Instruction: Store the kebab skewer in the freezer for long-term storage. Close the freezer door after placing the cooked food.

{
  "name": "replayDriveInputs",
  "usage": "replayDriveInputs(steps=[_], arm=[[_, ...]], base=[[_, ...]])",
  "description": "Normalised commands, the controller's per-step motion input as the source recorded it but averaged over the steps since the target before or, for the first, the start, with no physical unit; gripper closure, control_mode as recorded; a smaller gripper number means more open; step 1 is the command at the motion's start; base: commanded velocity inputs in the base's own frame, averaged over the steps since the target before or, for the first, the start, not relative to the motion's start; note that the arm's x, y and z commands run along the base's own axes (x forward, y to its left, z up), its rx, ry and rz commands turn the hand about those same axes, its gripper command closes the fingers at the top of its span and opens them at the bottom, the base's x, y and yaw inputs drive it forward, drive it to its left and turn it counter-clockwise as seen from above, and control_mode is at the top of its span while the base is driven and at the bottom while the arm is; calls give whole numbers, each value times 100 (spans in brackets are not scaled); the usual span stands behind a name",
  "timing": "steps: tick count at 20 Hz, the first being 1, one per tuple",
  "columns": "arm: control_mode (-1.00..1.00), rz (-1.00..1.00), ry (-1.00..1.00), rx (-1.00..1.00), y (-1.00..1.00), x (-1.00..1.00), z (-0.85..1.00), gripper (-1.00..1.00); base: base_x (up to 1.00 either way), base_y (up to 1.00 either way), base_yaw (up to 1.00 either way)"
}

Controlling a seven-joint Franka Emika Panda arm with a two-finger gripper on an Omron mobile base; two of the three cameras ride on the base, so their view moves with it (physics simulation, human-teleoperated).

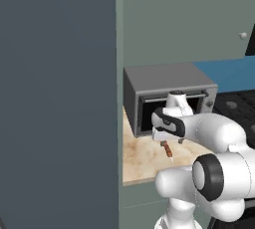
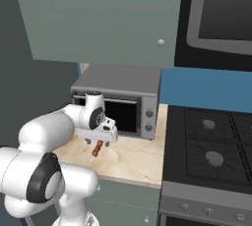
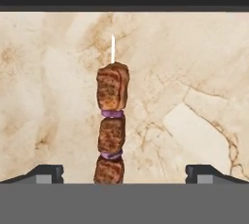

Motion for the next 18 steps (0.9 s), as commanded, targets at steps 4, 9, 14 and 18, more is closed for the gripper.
replayDriveInputs(steps=[4, 9, 14, 18], arm=[[-100, 0, 0, 0, 8, 0, -26, -100], [-100, 0, 0, 0, 12, 0, -24, -100], [-100, 0, 0, 0, 6, 0, -17, -100], [-100, 0, 0, 0, 0, 0, -29, -100]], base=[[0, 0, 0], [0, 0, 0], [0, 0, 0], [0, 0, 0]])
